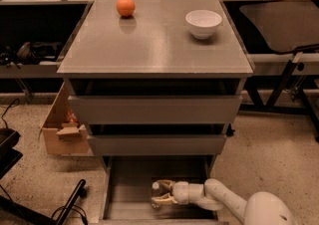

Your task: Pick water bottle from bottom drawer and place on counter

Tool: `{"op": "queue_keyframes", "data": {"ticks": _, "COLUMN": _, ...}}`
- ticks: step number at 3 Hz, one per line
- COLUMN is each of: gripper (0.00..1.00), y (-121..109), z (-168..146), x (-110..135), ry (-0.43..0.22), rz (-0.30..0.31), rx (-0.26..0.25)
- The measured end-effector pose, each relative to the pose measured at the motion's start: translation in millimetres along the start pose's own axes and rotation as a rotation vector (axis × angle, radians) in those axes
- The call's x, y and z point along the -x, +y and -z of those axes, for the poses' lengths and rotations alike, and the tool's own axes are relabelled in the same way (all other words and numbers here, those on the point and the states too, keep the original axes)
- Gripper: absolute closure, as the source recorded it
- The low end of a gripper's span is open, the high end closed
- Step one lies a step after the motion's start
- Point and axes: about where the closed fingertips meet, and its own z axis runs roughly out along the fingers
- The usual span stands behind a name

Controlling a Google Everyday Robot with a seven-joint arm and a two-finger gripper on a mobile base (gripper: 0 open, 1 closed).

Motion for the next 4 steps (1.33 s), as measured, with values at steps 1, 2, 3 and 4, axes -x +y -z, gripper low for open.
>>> {"op": "queue_keyframes", "data": {"ticks": 1, "gripper": 0.86, "y": 4, "z": -12, "x": 9, "ry": -0.016, "rz": -0.004, "rx": 0.024}}
{"op": "queue_keyframes", "data": {"ticks": 2, "gripper": 1.00, "y": 7, "z": -16, "x": 27, "ry": -0.005, "rz": -0.012, "rx": 0.057}}
{"op": "queue_keyframes", "data": {"ticks": 3, "gripper": 1.00, "y": 15, "z": 2, "x": 94, "ry": 0.034, "rz": -0.003, "rx": 0.100}}
{"op": "queue_keyframes", "data": {"ticks": 4, "gripper": 1.00, "y": 29, "z": 24, "x": 178, "ry": 0.028, "rz": -0.015, "rx": 0.159}}
